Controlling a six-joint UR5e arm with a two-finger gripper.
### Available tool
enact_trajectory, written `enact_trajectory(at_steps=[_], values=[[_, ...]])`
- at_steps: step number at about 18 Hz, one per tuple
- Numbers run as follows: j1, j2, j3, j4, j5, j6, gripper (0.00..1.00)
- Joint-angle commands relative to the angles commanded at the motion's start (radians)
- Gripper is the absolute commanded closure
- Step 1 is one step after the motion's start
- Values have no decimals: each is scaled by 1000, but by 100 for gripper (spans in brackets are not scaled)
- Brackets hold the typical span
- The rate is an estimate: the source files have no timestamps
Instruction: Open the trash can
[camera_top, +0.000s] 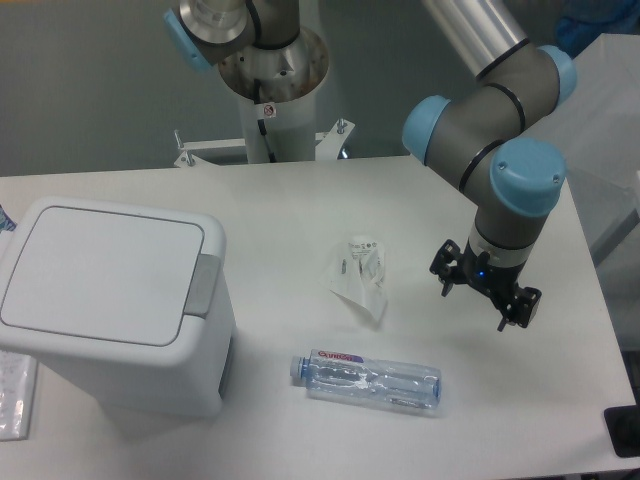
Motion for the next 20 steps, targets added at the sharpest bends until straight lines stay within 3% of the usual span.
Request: enact_trajectory(at_steps=[20], values=[[-3, 2, -2, 0, -2, -15, 0]])
